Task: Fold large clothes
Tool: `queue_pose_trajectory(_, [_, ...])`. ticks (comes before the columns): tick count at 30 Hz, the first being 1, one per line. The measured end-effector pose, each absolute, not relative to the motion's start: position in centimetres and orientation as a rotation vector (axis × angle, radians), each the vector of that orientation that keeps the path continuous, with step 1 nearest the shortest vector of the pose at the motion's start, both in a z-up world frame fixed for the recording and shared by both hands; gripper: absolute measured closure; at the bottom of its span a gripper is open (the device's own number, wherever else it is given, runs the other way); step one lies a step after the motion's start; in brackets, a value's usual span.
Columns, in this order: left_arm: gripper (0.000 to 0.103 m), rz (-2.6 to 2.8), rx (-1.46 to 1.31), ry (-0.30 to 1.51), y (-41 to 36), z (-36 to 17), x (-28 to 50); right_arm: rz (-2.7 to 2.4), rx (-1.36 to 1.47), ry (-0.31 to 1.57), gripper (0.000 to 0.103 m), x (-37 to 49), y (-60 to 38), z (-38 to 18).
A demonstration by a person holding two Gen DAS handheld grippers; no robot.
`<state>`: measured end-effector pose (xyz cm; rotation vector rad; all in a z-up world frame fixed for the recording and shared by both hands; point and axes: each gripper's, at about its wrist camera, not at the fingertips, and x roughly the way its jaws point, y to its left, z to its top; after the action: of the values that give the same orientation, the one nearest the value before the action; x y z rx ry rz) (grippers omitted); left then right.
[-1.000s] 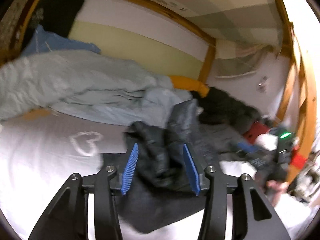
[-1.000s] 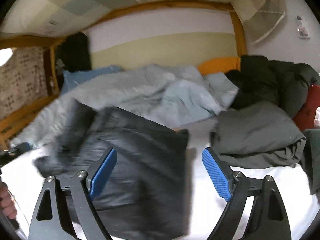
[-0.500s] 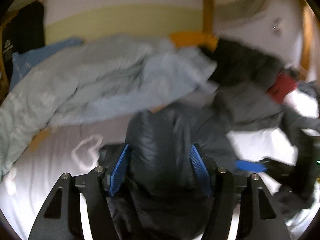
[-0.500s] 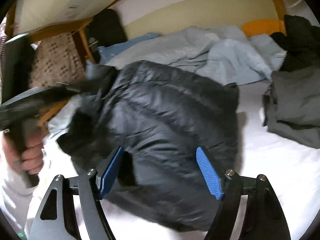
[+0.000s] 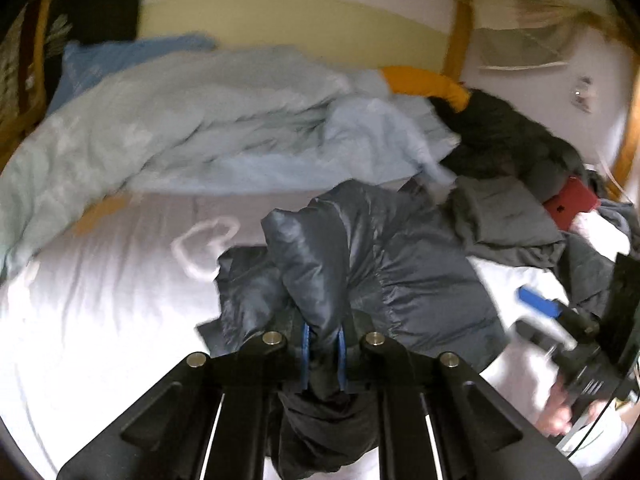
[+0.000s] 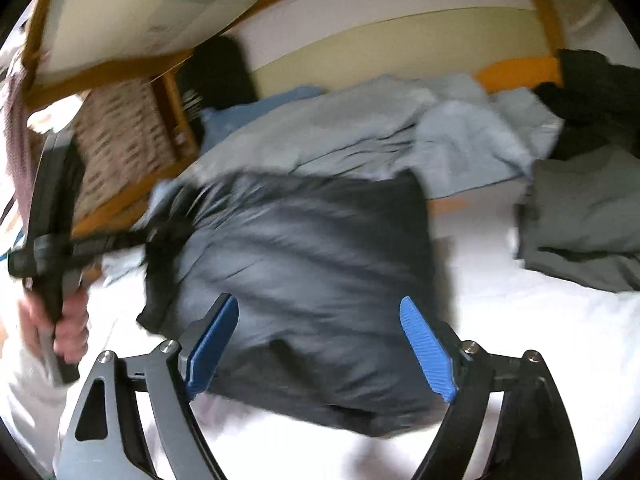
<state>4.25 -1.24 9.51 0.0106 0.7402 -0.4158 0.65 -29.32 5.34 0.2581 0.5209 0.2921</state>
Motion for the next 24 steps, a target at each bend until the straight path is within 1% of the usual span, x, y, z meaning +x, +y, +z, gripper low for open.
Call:
queue_pose_trajectory(4, [0.092,-0.356,-0.051,0.778,1.0,6.8,4.8,0.205,0.336,0.541,0.018,1.1,-31.8,4.9])
queue_pose_trajectory(6, [0.088,-0.340,-0.056,0.747,1.7,5.8,4.7,0.189,0.367,0.557,0.018,1.2,-32.6,4.5])
queue_pose_trajectory(10, [0.086,-0.313,-0.051,0.769,2.1,3.7,4.7,0.167,0.363,0.577,0.018,1.8,-33.0,4.1])
queue_pose_trajectory(13, [0.081,-0.304,-0.058,0.776,2.3,2.6,4.7,0.174,0.330,0.585,0.018,1.9,-32.4,4.0])
queue_pose_trajectory(15, [0.076,-0.304,-0.079,0.785,2.5,1.8,4.9,0.155,0.278,0.596,0.017,1.9,-31.4,3.8])
queue_pose_trajectory(17, [0.073,-0.323,-0.116,0.789,2.8,0.8,5.0,0.124,0.205,0.595,0.014,1.8,-30.3,3.6])
queue_pose_trajectory(19, [0.068,-0.344,-0.156,0.772,3.3,0.1,4.8,0.113,0.142,0.588,0.013,1.6,-29.2,3.3])
queue_pose_trajectory(20, [0.058,-0.337,-0.167,0.764,3.5,-0.2,4.7,0.114,0.122,0.594,0.013,1.6,-28.7,3.1])
queue_pose_trajectory(21, [0.042,-0.319,-0.173,0.756,3.8,-0.3,4.6,0.117,0.111,0.600,0.013,1.6,-28.4,3.0])
queue_pose_trajectory(22, [0.032,-0.288,-0.177,0.746,4.1,-0.4,4.6,0.122,0.105,0.604,0.013,1.6,-28.2,2.8])
queue_pose_trajectory(23, [0.010,-0.239,-0.181,0.738,4.5,-0.5,4.5,0.124,0.102,0.611,0.013,1.7,-28.0,2.6])
queue_pose_trajectory(24, [0.000,-0.196,-0.193,0.732,4.9,-0.5,4.4,0.125,0.102,0.615,0.013,1.7,-28.0,2.5])
